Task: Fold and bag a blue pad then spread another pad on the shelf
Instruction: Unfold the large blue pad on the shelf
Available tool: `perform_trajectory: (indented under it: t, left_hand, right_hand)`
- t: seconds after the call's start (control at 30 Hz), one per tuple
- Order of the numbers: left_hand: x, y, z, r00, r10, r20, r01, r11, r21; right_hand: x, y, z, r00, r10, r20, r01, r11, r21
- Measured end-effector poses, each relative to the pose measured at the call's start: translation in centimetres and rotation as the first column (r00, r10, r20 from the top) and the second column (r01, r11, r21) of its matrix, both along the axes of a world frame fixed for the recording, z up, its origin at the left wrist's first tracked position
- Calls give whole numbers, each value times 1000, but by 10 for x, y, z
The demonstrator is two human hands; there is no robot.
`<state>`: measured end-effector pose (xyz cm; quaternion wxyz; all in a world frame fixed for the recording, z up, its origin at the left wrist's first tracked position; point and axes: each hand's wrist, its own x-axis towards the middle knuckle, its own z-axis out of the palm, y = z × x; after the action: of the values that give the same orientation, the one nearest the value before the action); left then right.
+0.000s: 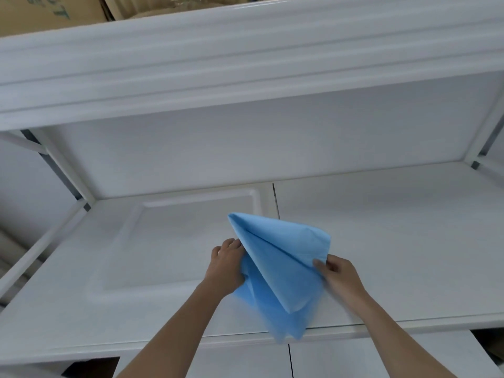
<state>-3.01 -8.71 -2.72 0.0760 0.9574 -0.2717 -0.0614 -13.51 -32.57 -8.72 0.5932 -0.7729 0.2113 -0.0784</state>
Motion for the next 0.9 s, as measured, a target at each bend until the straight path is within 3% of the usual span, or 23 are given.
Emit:
perform_trajectory:
  t: [0.23,0.33,0.47,0.6,0.8,0.9]
  left_hand:
    - [-1,-7,1,998,-39,-59,36,997,-61]
    - [5,-9,-2,985,36,-168,-68,980,-189]
    - [7,-10,0,943,87,-321,-227,873,-431]
    - [5,-11,4,926,83,-369,-283,799,-530]
    - [5,-11,8,834,115,-540,-481,631,-608]
    - [7,-13,9,764,164,-624,-589,572,-571]
  right_hand:
    - [1,-5,-9,989,-132,64,136,989,-56]
    - [3,-11,-14,983,-167,81,171,984,-44]
    - [5,-14,-14,974,-220,60,211,970,121]
    - [8,-15,-14,963,-265,41,246,936,252]
    - [5,-12,-11,949,-309,63,283,923,259]
    - [4,-13,-11,952,-300,63,289,947,137]
